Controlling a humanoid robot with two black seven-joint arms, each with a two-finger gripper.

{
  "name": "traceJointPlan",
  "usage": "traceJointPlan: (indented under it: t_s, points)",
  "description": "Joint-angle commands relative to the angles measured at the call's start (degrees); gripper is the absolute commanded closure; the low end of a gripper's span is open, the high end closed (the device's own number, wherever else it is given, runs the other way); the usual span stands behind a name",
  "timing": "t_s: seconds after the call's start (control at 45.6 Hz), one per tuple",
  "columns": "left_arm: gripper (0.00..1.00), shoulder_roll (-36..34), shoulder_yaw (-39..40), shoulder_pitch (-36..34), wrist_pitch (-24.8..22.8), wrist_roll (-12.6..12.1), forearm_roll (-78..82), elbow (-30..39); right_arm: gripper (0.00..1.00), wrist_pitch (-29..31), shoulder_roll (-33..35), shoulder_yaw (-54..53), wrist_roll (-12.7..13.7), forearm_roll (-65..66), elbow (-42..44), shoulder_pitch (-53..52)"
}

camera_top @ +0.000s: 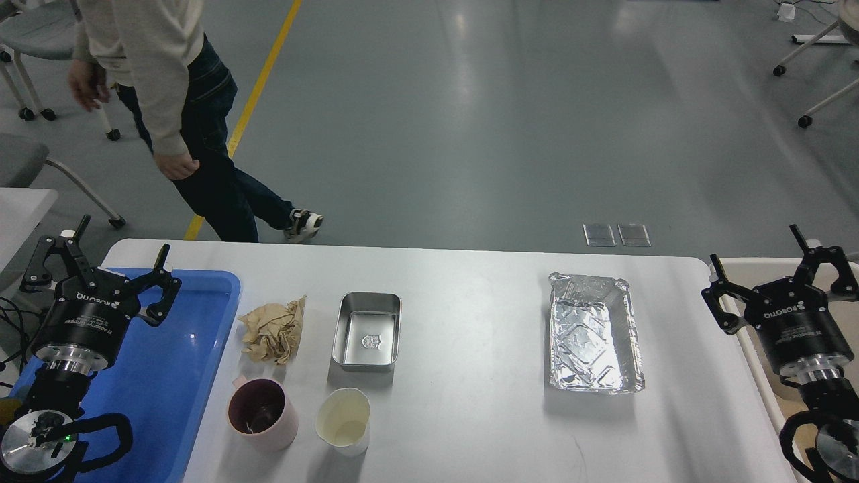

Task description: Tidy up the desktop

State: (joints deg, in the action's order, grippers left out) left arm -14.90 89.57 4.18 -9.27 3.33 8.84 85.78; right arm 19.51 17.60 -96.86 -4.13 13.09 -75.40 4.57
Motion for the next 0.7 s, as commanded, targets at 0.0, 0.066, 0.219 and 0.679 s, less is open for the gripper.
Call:
traceJointPlan:
  t_s: [0.0, 0.066, 0.219, 0.679]
  points:
    - [0.04, 0.13, -0.01, -0.14, -0.14, 0.18, 0.03, 0.0, 0.0, 0.0, 0.07, -0.44, 0.0, 0.0, -0.01, 0.0]
    - [0.04, 0.13, -0.09, -0.14, -0.14, 0.1, 0.03, 0.0, 0.0, 0.0, 0.07, -0.44, 0.0, 0.0, -0.01, 0.0]
    - [0.04, 0.13, -0.18, -0.14, -0.14, -0.08, 0.03, 0.0, 0.0, 0.0, 0.07, -0.53, 0.0, 0.0, -0.01, 0.0]
    - [0.04, 1.97, -0.8, 0.39, -1.46, 1.06, 0.12, -0.61, 0.0, 3.95, -0.02, -3.87, -0.35, 0.09, 0.61, 0.17]
